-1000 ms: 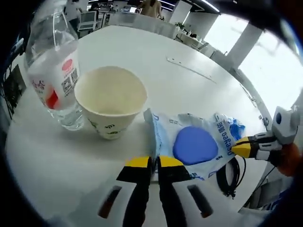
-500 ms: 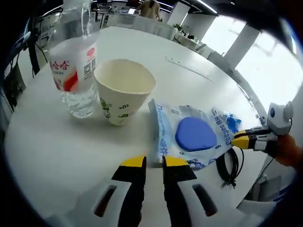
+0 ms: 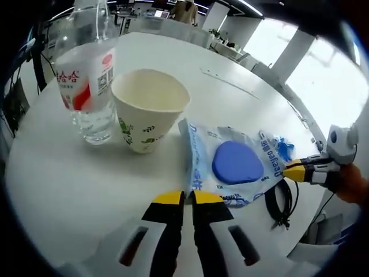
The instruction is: Arrange the tabletop items into an orderly group along one side of the table until the central work area is clear of visible clutter.
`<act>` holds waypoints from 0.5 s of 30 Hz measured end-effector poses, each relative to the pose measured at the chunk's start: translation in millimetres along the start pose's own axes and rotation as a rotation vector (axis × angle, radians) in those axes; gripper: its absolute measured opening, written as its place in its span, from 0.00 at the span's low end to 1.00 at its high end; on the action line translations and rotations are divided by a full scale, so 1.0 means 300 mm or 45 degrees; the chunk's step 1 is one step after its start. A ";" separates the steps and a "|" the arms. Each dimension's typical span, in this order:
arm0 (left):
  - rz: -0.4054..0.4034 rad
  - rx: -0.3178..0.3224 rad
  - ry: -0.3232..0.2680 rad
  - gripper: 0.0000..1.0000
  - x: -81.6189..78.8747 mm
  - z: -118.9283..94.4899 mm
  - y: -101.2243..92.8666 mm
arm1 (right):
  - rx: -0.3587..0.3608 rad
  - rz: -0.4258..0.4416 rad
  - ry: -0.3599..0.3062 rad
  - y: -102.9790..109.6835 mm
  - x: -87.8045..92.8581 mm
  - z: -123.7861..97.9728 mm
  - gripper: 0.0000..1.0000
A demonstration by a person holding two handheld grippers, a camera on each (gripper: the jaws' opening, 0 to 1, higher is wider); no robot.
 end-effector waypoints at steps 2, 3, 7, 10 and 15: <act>-0.011 -0.004 -0.009 0.02 -0.007 0.005 0.007 | 0.001 0.001 -0.003 0.002 -0.010 0.006 0.01; -0.015 -0.004 -0.010 0.02 -0.010 0.008 0.009 | 0.002 -0.004 -0.001 0.003 -0.013 0.011 0.00; -0.033 -0.017 -0.032 0.01 -0.026 0.011 0.018 | -0.002 -0.019 0.004 0.000 -0.034 0.029 0.00; -0.043 -0.024 -0.046 0.01 -0.044 0.019 0.024 | 0.000 -0.014 0.000 -0.004 -0.053 0.041 0.00; -0.032 -0.035 -0.055 0.01 -0.076 0.026 0.030 | -0.004 -0.020 0.008 -0.009 -0.071 0.061 0.00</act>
Point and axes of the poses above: the point that each gripper's makers call its tool centre point, and the gripper's own axes: z roughly forward along the fingers, y roughly to its left, x roughly out of its underside, the point moved 7 cm from there along -z, roughly backward along the fingers, and after that the axes turned 13 degrees about x, right-handed, at the moved point
